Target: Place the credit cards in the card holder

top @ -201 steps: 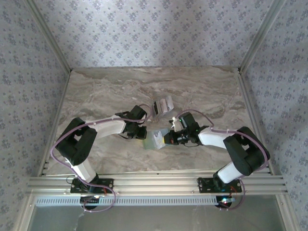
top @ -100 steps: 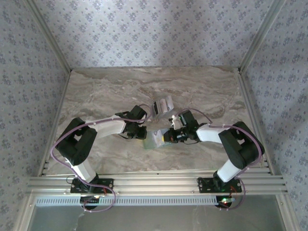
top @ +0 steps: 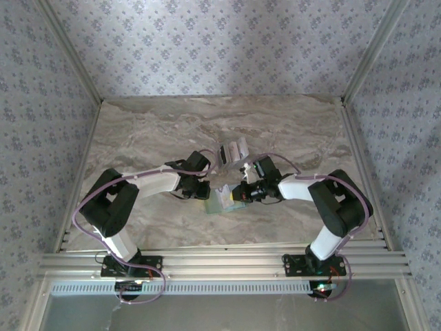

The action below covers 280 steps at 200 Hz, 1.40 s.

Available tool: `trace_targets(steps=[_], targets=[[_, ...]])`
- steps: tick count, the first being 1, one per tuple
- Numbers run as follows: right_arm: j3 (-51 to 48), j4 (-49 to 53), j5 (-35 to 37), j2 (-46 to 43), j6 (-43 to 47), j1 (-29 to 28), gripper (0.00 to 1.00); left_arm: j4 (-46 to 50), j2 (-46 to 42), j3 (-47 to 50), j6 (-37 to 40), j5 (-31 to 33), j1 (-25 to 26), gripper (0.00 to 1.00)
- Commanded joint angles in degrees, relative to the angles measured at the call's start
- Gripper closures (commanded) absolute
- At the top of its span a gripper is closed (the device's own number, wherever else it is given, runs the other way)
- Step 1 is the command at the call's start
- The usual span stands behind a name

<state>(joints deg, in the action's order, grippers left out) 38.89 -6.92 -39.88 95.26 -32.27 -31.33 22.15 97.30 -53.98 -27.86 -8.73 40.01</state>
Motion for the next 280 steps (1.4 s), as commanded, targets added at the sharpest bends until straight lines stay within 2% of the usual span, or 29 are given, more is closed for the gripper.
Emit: trace_targets(steps=[1,73,101,147,199,240,280], targets=[[-0.3,-1.2,0.3,0.5,-1.7,-1.9,1.0,0.2,2.3,-0.6,0.7,-1.6,0.7,0.83],[-1.6,-6.6,4.5,-0.6,-7.7,-4.8,1.0,0.2,2.4,-0.6,0.7,-1.9,0.7,0.83],[-1.0,-4.9,6.0,-0.6,-7.7,-4.7,1.0,0.6,1.7,-0.4,0.7,-0.9,0.6,0.84],[-1.2,-2.6,7.9,0.0,-7.5,-4.3,1.0,0.2,-6.1,2.8,-0.4,2.3,-0.8,0.82],[0.0,0.4,9.1,-0.1,-5.7,-5.5,1.0,-2.1,-10.9,5.5,-2.3,-0.2,-0.8,0.8],[0.5,1.7,9.0,-1.4,-5.2,-5.8,1.0,-3.2,-11.3,8.3,-5.5,-0.6,0.9,0.94],[0.1,1.6,8.3,-1.7,-6.4,-5.8,1.0,-6.7,-11.9,13.2,-7.6,0.1,2.6,0.95]])
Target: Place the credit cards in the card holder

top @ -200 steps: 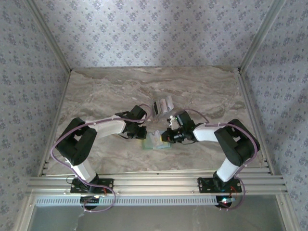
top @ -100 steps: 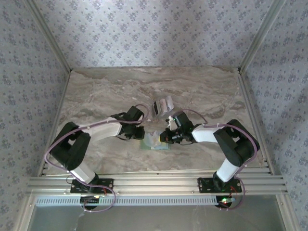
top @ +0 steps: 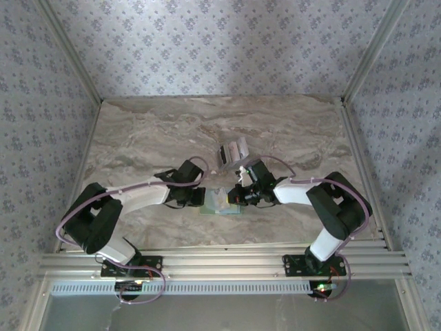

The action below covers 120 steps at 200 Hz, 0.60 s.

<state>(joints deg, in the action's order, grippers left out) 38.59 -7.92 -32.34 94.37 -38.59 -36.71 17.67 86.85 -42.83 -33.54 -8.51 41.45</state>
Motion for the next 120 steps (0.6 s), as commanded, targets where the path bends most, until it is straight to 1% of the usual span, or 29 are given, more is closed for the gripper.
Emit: trace_targets(steps=[1,40,78,120], targets=[[0.4,2.6,0.7,-0.8,-0.1,-0.4,1.0,-2.3,-1.5,2.1,-2.0,-0.1,1.1,0.95],[0.1,1.8,0.4,-1.7,-1.2,-0.9,1.0,-3.9,0.0,4.3,-2.5,0.1,1.6,0.95],[-2.7,-5.0,-2.7,-2.2,-5.7,-0.9,1.0,-3.3,0.9,4.3,-3.1,2.0,1.5,0.95],[-5.0,-7.3,-3.5,-1.1,-8.3,-0.1,1.0,-3.4,1.9,4.2,-3.2,2.3,1.6,0.95]])
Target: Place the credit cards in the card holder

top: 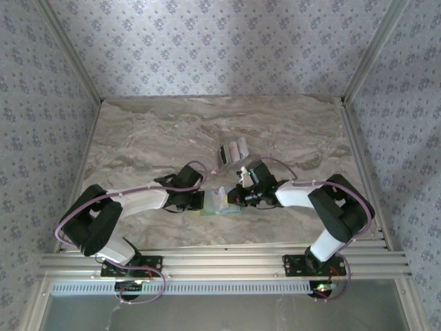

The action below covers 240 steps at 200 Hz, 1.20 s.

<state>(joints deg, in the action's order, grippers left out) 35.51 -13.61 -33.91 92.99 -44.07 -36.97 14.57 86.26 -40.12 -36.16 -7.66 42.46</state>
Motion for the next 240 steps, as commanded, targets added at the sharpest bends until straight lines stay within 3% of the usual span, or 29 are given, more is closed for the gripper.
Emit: trace_targets(steps=[1,240], targets=[[-1.9,-1.6,-1.9,0.3,-2.8,0.2,1.0,-0.3,2.5,1.5,-0.6,1.5,0.6,0.95],[-0.2,-5.8,-0.8,4.1,-6.7,-1.7,1.0,-1.0,5.0,1.4,0.0,1.4,0.5,0.94]])
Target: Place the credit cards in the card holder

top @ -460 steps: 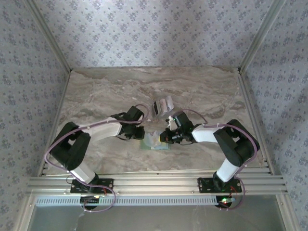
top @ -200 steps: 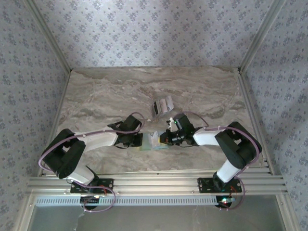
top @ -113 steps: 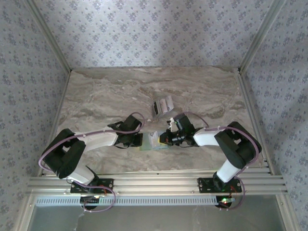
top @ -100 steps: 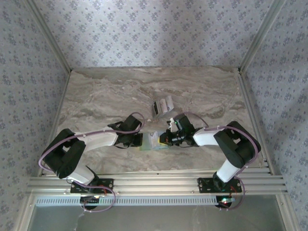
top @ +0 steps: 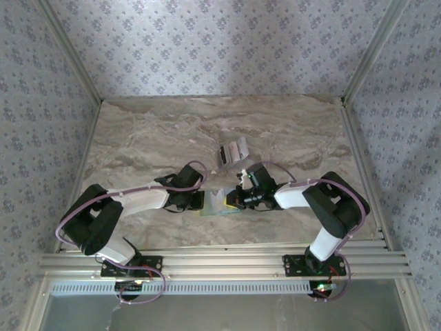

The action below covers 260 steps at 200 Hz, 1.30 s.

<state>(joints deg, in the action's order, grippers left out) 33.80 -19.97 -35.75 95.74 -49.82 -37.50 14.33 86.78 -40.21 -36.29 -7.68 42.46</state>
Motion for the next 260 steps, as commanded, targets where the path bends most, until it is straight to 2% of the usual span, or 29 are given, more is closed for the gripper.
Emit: trace_targets(steps=[1,84,133,165,181,216,238,260], targets=[[1.5,0.6,1.0,1.3,-1.0,-1.2,1.0,-0.8,4.5,1.5,0.1,1.4,0.6,0.94],[4.0,-1.7,3.7,3.9,-3.0,-4.7,1.0,-1.2,4.7,1.5,0.1,1.1,0.6,0.94],[7.8,3.2,6.3,4.8,-0.3,-8.0,0.97,-1.5,4.9,1.4,0.0,0.8,0.5,0.94],[8.7,8.5,8.1,3.9,2.7,-8.2,0.88,-1.5,4.9,1.6,0.0,1.0,0.5,0.94],[9.6,14.8,10.8,1.8,5.5,-8.1,0.77,-1.4,4.6,1.9,0.0,1.4,0.5,0.94],[11.9,26.8,15.2,-3.0,11.5,-7.0,0.61,-0.8,4.1,2.1,0.4,1.3,0.4,0.94],[14.4,34.2,19.7,-5.4,16.0,-6.5,0.56,0.1,4.1,1.6,1.3,0.8,0.4,0.94],[18.0,40.2,24.6,-5.9,20.3,-6.4,0.56,1.2,3.9,1.2,2.2,0.9,0.0,0.94]])
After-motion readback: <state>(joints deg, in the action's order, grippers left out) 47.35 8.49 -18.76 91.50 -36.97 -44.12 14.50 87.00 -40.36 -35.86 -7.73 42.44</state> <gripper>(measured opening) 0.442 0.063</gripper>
